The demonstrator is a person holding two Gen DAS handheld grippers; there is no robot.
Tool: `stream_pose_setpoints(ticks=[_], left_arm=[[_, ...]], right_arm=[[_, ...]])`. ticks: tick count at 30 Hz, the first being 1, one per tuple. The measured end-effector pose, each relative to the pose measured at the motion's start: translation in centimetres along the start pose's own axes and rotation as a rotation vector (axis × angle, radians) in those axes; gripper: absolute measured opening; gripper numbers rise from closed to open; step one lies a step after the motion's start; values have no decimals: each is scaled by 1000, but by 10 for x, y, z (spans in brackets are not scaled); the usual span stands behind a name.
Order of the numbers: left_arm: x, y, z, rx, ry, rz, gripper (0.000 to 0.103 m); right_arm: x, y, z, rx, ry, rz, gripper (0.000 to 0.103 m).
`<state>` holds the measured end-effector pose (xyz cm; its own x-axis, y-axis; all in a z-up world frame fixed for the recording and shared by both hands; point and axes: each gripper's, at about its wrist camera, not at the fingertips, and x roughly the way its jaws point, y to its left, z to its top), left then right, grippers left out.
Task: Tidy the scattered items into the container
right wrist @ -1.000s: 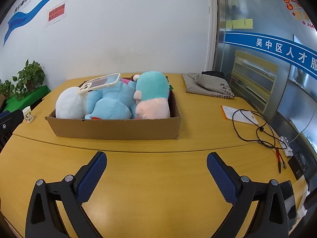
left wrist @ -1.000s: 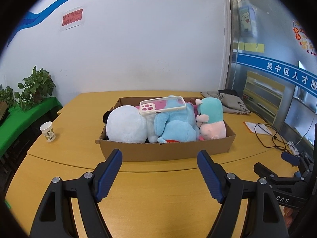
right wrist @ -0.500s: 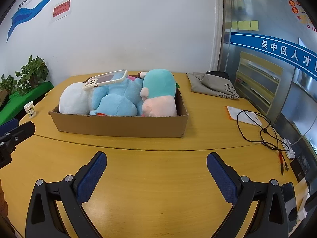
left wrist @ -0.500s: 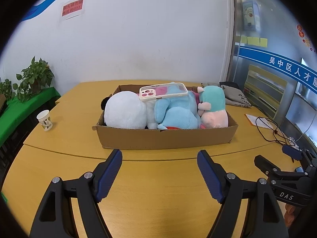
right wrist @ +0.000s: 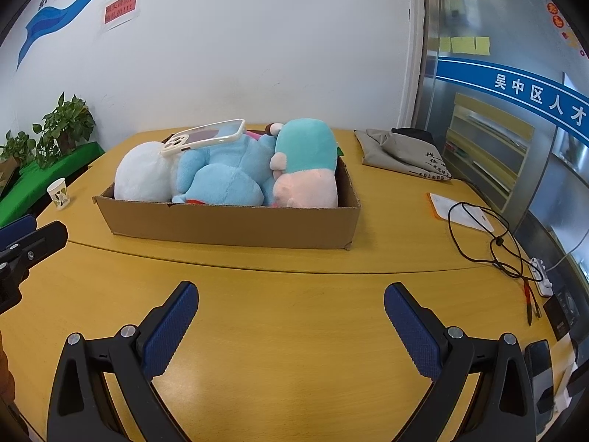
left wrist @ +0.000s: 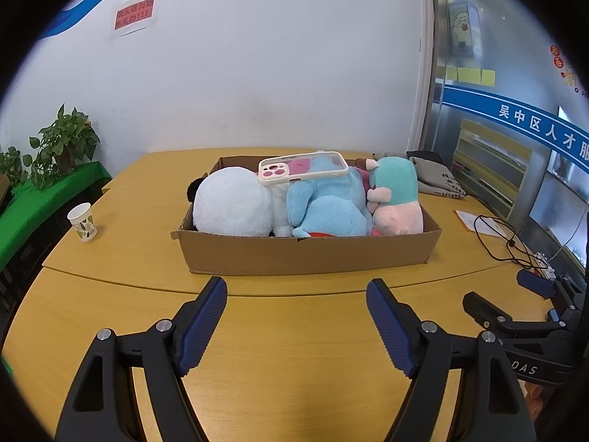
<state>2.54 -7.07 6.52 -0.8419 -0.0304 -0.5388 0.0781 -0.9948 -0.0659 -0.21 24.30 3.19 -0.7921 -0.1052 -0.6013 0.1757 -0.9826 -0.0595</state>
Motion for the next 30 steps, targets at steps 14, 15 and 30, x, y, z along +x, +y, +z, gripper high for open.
stream_pose_setpoints(ticks=[14,15,30], left_arm=[[4,-5,-5,20,38,8,78],[5,-5,-5,22,41,0,78],[12,-6,-8,10,68,15,78]], right_arm=[[2,-2,-2,2,8,-2,102],[2,-2,-3,-1,8,-3,102],[10,-4,-7,-3,25,0,102]])
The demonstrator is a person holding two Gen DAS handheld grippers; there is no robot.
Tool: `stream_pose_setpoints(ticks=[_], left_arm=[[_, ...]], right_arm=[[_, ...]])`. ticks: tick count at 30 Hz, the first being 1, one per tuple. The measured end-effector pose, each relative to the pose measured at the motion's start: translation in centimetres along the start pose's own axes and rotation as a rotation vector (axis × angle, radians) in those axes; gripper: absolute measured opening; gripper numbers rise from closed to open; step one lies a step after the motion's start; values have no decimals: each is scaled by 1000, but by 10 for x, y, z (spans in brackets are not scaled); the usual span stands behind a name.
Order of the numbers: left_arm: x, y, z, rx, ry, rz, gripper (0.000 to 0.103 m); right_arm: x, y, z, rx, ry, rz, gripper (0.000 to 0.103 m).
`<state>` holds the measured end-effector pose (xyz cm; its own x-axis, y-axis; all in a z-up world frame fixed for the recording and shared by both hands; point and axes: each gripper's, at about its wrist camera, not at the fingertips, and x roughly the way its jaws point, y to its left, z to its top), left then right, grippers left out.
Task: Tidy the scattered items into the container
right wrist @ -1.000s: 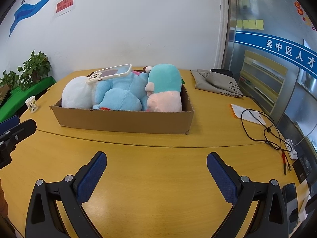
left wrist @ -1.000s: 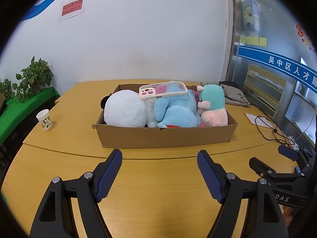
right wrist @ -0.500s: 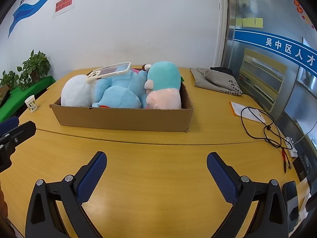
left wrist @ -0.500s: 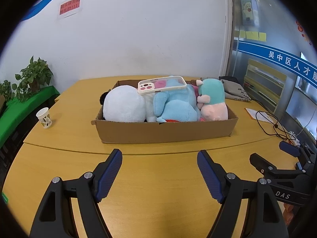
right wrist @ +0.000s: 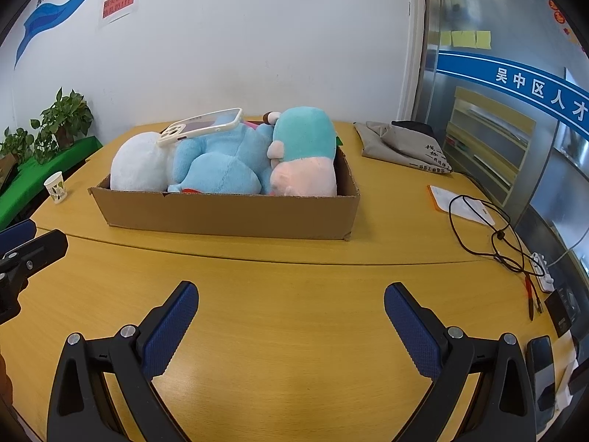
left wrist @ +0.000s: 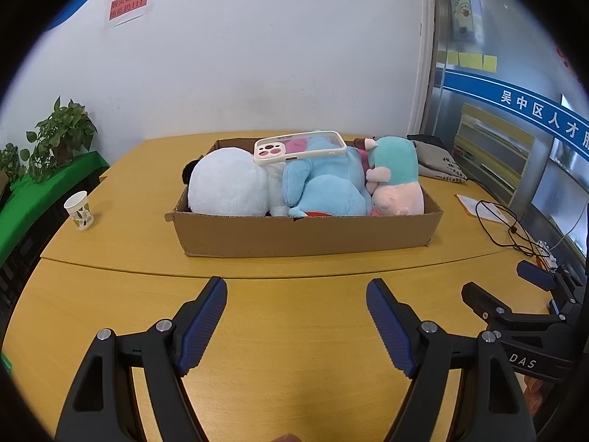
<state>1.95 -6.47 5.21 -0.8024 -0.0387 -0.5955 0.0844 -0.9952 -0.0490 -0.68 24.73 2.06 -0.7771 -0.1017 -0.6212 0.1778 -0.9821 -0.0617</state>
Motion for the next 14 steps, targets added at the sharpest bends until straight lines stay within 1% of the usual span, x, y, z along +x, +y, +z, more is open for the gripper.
stream_pose_setpoints(ticks=[5,8,14], left_arm=[[3,0,0,4,8,7,78],[5,2,-1,-1,25,-8,78],[8,0,-4,10,34,18,78]], right_arm=[[1,0,-1,1,3,1,102],[2,-1,-1,4,5,-1,102],[3,-3,-2,9,5,3,102]])
